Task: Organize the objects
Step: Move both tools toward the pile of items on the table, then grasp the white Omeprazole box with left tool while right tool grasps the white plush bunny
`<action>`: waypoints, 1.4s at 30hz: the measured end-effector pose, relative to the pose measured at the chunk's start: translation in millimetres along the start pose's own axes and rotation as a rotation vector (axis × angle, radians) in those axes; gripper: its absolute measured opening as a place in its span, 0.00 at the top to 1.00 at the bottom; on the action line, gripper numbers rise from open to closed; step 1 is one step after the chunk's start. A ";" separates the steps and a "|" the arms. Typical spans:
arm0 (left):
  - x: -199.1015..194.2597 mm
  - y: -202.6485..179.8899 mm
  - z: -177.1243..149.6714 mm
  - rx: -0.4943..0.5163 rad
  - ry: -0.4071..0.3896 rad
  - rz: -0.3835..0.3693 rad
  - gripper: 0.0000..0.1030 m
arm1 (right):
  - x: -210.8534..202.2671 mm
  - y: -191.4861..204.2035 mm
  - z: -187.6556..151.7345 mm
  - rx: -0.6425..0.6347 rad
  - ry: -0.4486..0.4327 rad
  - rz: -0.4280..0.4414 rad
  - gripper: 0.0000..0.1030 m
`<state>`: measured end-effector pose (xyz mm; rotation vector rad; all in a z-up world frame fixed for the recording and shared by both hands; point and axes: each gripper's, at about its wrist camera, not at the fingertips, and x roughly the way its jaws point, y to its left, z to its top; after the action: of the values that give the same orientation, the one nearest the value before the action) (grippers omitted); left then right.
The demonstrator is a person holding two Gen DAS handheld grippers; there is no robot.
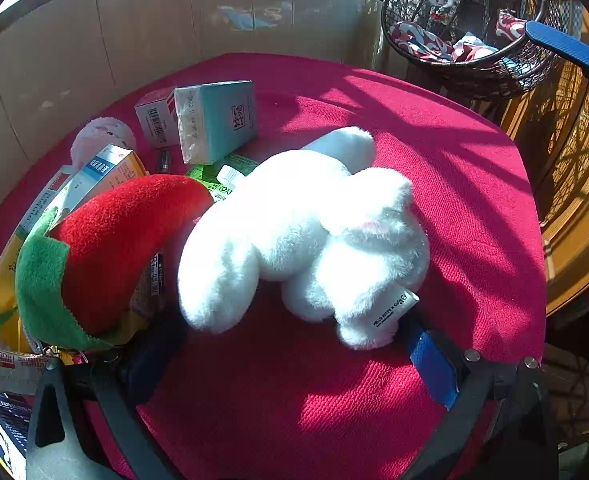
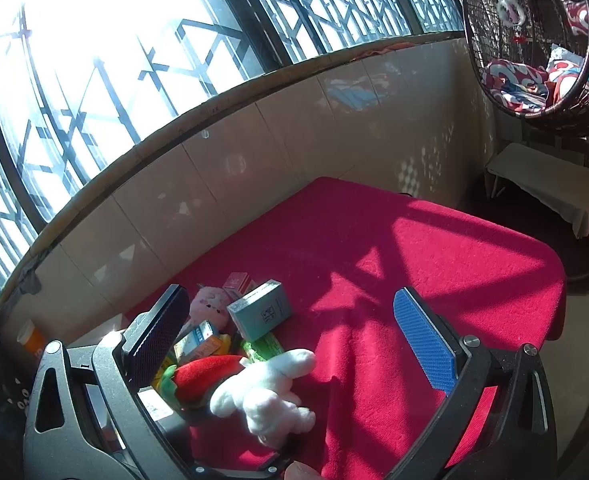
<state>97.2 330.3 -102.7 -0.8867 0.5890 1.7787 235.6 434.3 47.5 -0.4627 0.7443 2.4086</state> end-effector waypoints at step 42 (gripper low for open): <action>-151.4 153.2 -97.1 -0.712 -0.129 0.311 0.01 | 36.7 38.3 -49.4 -0.451 0.156 0.130 0.00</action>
<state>14.8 116.9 -43.9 -1.1822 -0.0180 2.3656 191.3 393.9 6.8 -0.8099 0.2918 2.6885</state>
